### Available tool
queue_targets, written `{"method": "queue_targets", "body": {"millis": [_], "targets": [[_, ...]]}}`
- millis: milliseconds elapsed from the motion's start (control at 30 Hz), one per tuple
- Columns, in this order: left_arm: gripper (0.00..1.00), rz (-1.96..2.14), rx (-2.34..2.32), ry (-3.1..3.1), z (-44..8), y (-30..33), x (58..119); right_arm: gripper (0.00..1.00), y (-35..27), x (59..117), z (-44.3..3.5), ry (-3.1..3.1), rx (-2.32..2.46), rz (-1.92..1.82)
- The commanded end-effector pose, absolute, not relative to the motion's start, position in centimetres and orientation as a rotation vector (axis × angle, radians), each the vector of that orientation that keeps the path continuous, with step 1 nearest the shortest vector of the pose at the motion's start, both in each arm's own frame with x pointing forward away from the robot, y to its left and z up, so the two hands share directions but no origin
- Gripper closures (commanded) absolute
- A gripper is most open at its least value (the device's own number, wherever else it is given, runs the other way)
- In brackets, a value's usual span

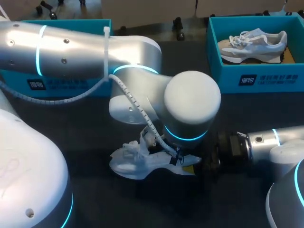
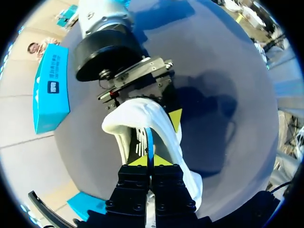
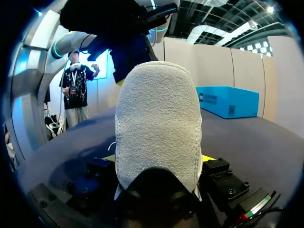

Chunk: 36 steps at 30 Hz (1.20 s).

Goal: Take the shoe out of the shoebox, open the shoe tongue, remove and reinsert the insole, then place the shoe into the shoebox

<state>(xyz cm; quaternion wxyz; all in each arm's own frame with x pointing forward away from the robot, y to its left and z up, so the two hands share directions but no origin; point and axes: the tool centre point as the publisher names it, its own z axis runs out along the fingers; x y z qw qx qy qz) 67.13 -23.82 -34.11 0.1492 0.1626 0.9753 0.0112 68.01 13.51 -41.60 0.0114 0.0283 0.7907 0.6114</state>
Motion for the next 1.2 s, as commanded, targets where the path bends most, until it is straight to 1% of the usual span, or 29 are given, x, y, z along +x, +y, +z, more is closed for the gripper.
{"method": "queue_targets", "body": {"millis": [33, 500, 1200], "targets": [[1.0, -0.063, 0.434, 2.808, -33.7, -22.1, 67.5, 1.0, 13.6, 67.9, -41.4, 2.471, 0.087, 1.903], [1.0, -0.328, 0.168, 2.824, -33.2, -20.6, 67.8, 1.0, 13.6, 67.9, -41.4, 2.471, 0.087, 1.903], [1.0, -0.588, -0.113, 2.797, -31.6, -20.0, 68.4, 1.0, 13.6, 67.9, -41.4, 2.471, 0.087, 1.903]]}}
